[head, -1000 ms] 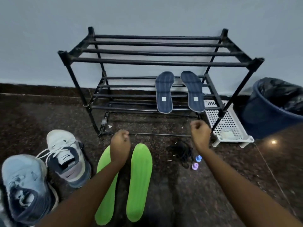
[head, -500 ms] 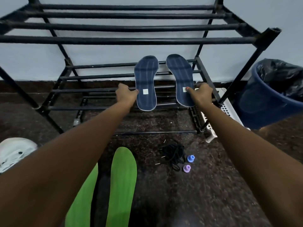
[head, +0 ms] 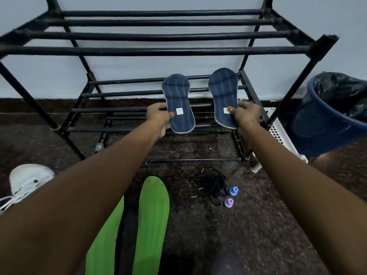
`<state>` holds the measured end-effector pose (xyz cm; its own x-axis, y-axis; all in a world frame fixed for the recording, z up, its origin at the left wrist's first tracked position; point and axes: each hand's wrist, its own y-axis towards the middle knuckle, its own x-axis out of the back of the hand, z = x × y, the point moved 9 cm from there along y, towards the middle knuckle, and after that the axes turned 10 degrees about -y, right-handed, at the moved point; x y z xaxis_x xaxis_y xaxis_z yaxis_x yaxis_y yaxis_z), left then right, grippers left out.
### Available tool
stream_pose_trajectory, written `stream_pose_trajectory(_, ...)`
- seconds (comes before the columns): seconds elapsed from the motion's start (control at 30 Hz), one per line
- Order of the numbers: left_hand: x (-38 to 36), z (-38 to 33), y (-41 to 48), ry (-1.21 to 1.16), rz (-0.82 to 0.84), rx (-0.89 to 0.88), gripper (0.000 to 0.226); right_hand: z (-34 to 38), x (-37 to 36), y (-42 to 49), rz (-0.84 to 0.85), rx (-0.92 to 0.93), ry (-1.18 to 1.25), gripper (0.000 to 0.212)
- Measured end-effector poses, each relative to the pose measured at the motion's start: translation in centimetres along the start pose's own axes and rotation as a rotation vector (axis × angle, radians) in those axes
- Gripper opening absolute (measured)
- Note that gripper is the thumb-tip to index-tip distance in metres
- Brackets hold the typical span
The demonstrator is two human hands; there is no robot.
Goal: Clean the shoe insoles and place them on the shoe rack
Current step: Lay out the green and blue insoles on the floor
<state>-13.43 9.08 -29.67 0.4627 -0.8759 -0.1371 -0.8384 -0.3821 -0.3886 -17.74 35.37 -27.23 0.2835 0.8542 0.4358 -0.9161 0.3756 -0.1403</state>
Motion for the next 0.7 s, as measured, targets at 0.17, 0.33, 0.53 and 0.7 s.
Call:
stream_pose_trajectory(0.17,1.6,-0.3,-3.7,-0.047,0.019,-0.014,0.040,-0.7,1.8,-2.9,0.017,-0.013,0.126,0.033)
stream_pose_trajectory(0.33,3.5,0.0,-8.3,-0.102,0.061,-0.046,0.035,-2.2,3.6,-7.8,0.079,-0.034,0.286,0.027)
stream_pose_trajectory(0.53,6.7,3.9,-14.1,-0.087,0.117,-0.034,0.034,-7.1,5.3,-14.2,0.125,-0.060,0.307,0.028)
stream_pose_trajectory(0.7,8.8,9.8,-18.4,-0.046,0.148,0.047,0.029,-14.1,6.1,-18.9,0.151,-0.113,0.246,0.030)
